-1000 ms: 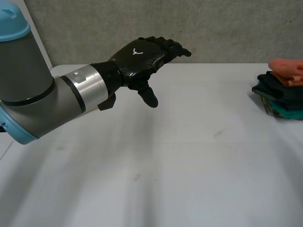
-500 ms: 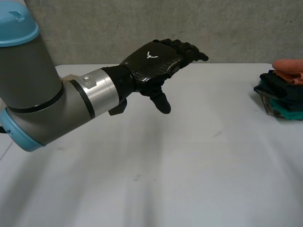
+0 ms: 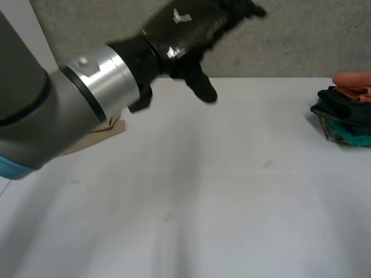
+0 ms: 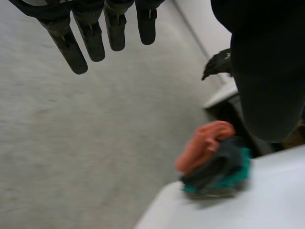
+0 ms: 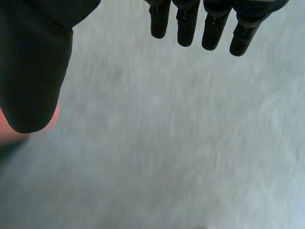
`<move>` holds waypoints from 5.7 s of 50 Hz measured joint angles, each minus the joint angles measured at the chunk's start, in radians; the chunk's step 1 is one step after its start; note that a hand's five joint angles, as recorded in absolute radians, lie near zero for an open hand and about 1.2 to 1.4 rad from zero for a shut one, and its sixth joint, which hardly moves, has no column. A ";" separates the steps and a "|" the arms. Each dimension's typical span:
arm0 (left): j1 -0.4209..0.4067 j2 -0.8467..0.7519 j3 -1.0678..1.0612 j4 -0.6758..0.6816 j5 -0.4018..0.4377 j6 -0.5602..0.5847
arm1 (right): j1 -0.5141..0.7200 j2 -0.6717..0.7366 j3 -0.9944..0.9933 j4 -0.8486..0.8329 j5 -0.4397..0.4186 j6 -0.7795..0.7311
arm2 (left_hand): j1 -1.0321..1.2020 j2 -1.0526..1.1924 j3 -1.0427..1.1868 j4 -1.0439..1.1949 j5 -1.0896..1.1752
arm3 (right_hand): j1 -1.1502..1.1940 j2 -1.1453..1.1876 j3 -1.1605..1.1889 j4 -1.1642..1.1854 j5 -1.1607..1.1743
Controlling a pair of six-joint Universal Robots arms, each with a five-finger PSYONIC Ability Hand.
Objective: Fold the laundry.
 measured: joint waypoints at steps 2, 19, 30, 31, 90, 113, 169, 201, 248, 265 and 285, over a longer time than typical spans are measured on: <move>0.023 0.019 0.008 0.014 -0.071 -0.018 | 0.080 -0.044 0.037 -0.071 0.006 0.045 | 0.000 0.000 0.000 0.000 0.000 | 0.000 0.000 0.000 0.000 0.000; 0.506 -0.150 -0.022 0.006 -0.355 0.362 | 0.592 -0.132 0.457 -0.318 -0.010 0.083 | 0.000 0.000 0.000 0.000 0.000 | 0.000 0.000 0.000 -0.002 0.000; 0.656 -0.578 0.104 0.108 -0.271 0.677 | 0.655 -0.069 0.589 -0.311 0.000 -0.044 | 0.000 0.000 0.000 0.000 0.000 | 0.000 0.000 0.000 -0.002 0.000; 0.669 -0.631 0.131 0.123 -0.241 0.692 | 0.653 -0.066 0.601 -0.311 0.000 -0.053 | 0.000 0.000 0.000 0.000 0.000 | 0.000 0.000 0.000 -0.002 0.000; -0.052 -0.269 -0.142 0.110 -0.400 0.114 | 0.579 -0.143 0.621 -0.173 0.099 -0.026 | 0.108 0.085 0.082 0.085 0.054 | 0.000 0.000 0.000 -0.002 0.000; 0.015 -0.021 -0.663 0.207 -0.547 0.015 | 0.788 -0.027 0.299 0.276 0.084 0.023 | 0.107 0.082 0.080 0.083 0.053 | 0.000 0.000 0.000 -0.002 0.000; 0.017 0.000 -0.468 0.262 -0.437 0.163 | 0.757 -0.222 0.178 0.502 0.218 -0.113 | 0.177 0.124 0.124 0.125 0.096 | -0.005 -0.003 -0.003 -0.003 0.000; 0.183 -0.003 -0.862 0.273 -0.419 -0.079 | 1.013 0.490 -0.390 0.510 0.098 -0.068 | 0.177 0.121 0.121 0.122 0.093 | 0.847 0.965 0.965 0.969 0.924; 0.113 0.384 -0.342 0.182 -0.408 -0.036 | 0.785 -0.467 -0.108 0.609 0.142 -0.074 | 0.971 0.986 0.981 0.998 0.928 | 0.864 0.965 0.978 0.985 0.963; 0.137 -0.086 -0.161 0.024 -0.386 0.166 | 0.805 -0.054 -0.104 0.548 0.161 -0.056 | 0.971 0.987 0.981 0.998 0.928 | 0.864 0.965 0.978 0.985 0.970; 0.170 -0.241 0.249 0.673 -0.443 0.177 | 0.924 0.100 -0.280 -0.289 0.374 0.037 | 0.971 0.987 0.982 0.998 0.928 | 0.880 0.965 0.979 0.985 0.979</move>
